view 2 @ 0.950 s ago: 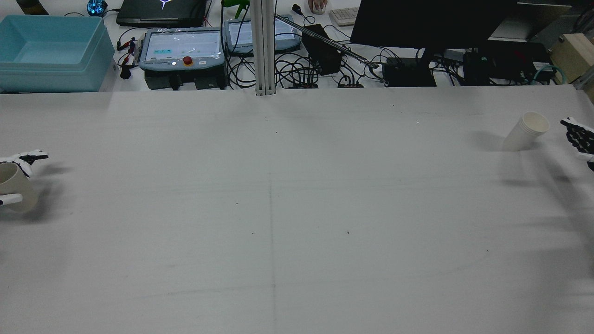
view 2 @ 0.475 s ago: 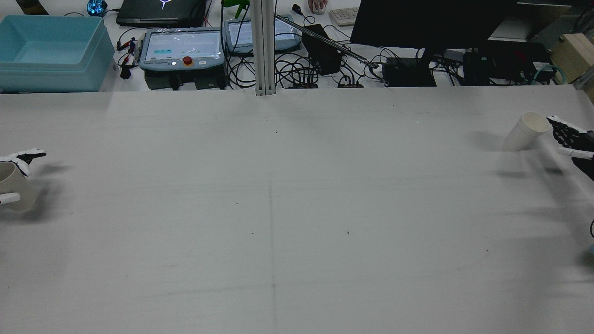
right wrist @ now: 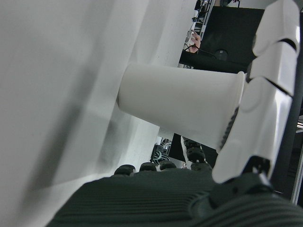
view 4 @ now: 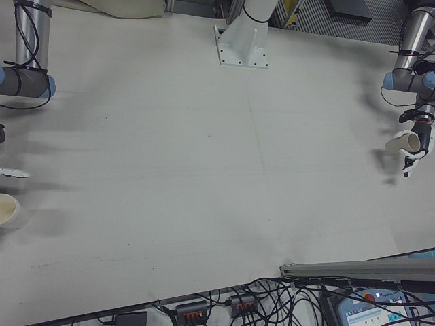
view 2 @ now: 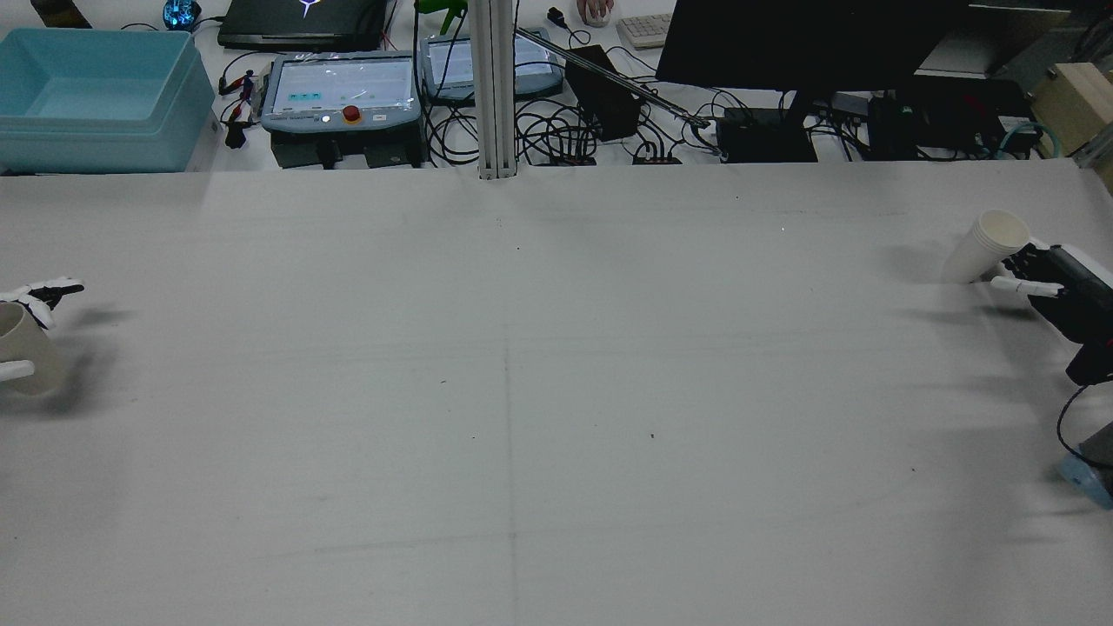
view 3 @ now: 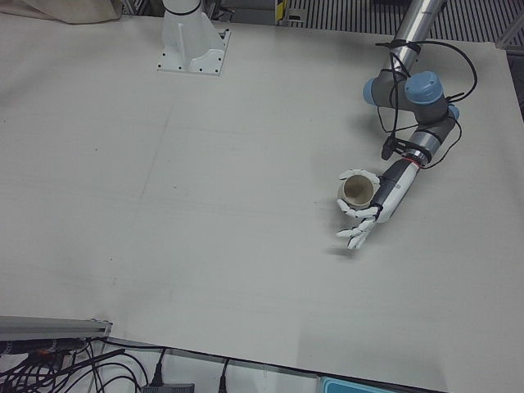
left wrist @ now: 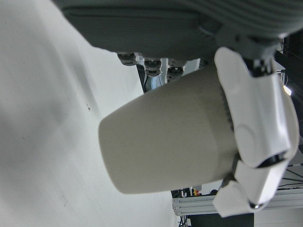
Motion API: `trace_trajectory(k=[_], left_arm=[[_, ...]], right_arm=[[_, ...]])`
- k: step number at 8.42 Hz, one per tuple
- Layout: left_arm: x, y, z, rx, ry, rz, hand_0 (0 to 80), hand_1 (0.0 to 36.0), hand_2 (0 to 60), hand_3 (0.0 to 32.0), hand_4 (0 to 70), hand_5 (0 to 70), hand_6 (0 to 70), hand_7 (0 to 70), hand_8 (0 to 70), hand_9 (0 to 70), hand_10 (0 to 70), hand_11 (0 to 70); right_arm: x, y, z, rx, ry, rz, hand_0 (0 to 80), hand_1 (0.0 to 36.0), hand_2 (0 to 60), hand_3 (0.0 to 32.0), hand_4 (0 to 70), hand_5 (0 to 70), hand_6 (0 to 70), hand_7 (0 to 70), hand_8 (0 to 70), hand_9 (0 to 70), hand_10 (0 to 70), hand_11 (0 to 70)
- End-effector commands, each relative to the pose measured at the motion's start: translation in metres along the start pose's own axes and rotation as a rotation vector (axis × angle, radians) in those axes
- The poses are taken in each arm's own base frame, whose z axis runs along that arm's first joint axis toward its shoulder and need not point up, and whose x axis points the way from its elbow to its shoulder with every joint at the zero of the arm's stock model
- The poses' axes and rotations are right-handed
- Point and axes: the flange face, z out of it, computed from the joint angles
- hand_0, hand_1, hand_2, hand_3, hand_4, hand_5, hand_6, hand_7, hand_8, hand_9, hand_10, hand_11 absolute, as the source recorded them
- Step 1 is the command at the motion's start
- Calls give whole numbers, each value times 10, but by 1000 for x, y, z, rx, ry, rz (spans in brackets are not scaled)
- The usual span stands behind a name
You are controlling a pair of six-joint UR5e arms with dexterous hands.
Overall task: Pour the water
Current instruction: 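Reach the right hand to the far white paper cup and grasp it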
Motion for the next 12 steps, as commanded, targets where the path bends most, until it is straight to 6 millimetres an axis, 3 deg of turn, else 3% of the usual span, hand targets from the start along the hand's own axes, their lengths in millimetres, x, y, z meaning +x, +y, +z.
trace_trajectory(k=[1,2,4,5,6,7,8,9,10,12], left_arm=[[0,0,0,-6,4,-4,516,322,600,0,679,700,143,203,56,77,7,24],[1,0,0,-9,6,-4,516,321,600,0,677,700,143,203,56,77,7,25],[1,1,0,-10,13,-4,517,317,600,0,673,700,142,202,56,77,7,25],[2,1,0,-10,18,-6,516,317,600,0,670,700,141,202,55,77,7,24],[2,1,0,-10,19,-20,517,319,600,0,671,700,142,205,55,77,6,23],[2,2,1,-11,19,-23,517,318,600,0,672,700,144,207,56,77,6,22],[3,4,2,-13,21,-22,517,318,600,0,672,700,145,208,56,78,6,23],[4,5,2,-14,23,-23,520,318,600,0,671,700,145,208,56,78,6,23],[4,4,1,-11,22,-23,521,318,600,0,670,700,146,209,56,78,6,23],[8,20,7,-8,21,-45,525,323,600,0,669,700,146,209,55,76,5,22]], right_arm=[[3,12,14,-9,-8,-4,498,189,104,0,6,106,8,1,0,0,0,0],[2,11,13,9,-13,-7,503,194,112,0,17,127,15,25,0,0,0,0],[2,7,9,55,-4,-18,525,217,144,0,54,255,68,166,3,19,0,18],[2,5,6,68,0,-30,551,241,180,0,81,358,122,287,21,66,30,68],[2,1,2,74,3,-35,582,269,240,0,115,504,201,452,128,231,100,171],[2,1,1,74,3,-32,606,292,300,0,125,647,260,550,228,373,173,278],[2,3,3,69,3,-25,645,343,428,0,117,691,275,553,272,424,217,345],[-3,2,1,71,-5,-23,744,360,592,0,107,665,269,505,276,421,238,382],[-16,3,2,67,-28,-18,800,360,600,0,108,661,265,469,278,416,251,405],[-42,42,10,-18,-61,-2,800,360,600,0,112,646,258,428,271,401,256,416]])
